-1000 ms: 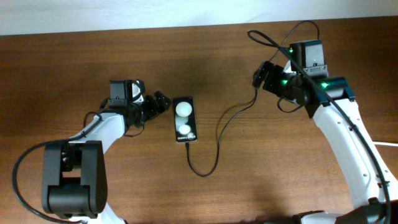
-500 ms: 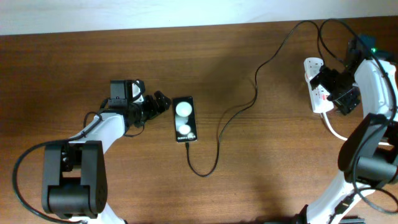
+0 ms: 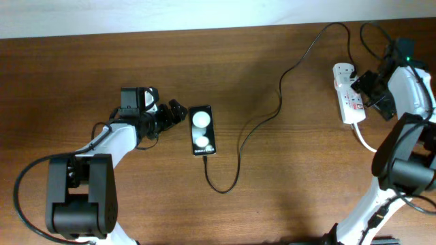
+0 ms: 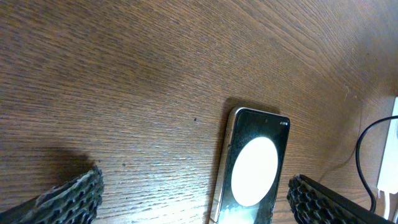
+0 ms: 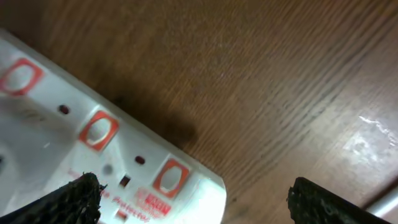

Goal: Plug charger to phone and switch on socket

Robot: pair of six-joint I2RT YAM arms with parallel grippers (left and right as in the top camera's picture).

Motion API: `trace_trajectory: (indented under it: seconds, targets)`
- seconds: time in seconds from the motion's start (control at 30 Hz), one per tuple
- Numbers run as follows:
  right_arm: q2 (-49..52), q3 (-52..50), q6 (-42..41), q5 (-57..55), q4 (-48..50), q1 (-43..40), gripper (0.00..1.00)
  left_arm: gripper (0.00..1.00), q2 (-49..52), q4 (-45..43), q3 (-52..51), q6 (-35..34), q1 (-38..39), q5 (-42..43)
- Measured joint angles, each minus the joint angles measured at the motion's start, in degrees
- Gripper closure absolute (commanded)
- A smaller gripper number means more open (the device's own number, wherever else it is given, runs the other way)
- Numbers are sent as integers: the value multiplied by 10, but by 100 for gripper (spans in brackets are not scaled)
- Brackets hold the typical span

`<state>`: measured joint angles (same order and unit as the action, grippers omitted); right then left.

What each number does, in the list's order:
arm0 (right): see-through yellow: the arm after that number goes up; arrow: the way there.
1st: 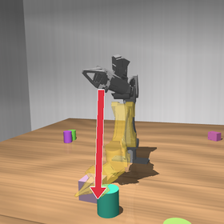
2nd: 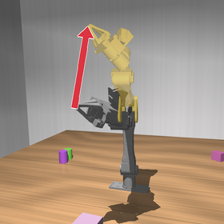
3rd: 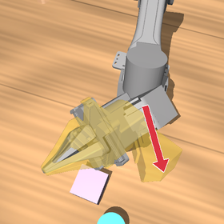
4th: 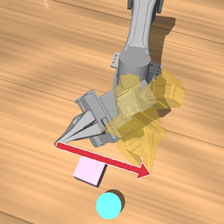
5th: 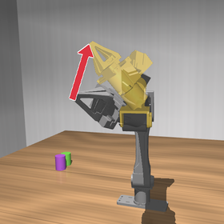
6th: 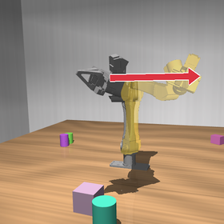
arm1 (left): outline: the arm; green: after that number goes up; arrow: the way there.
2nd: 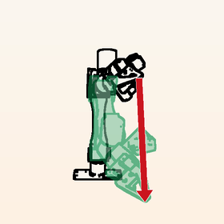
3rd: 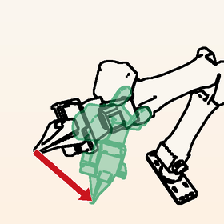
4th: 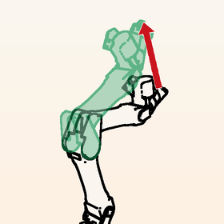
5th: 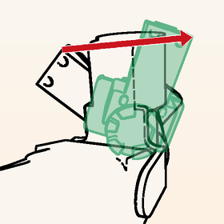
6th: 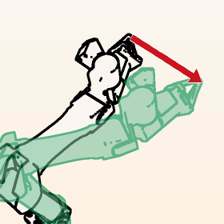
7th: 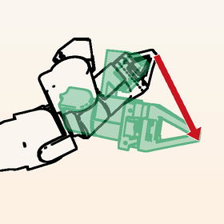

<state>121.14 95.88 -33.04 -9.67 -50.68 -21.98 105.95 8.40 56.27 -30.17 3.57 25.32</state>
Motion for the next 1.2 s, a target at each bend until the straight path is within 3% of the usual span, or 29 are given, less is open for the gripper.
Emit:
trace_trajectory:
  seconds: [0.4,0.77,1.2]
  targets:
    - [45,-4,-2,-12,88,-3,1,1,0,0,0,0,0,0]
    - [46,-3,-12,33,80,-12,1,1,0,0,0,0,0,0]
    - [47,-3,-8,-30,92,-7,1,1,0,0,0,0,0,0]
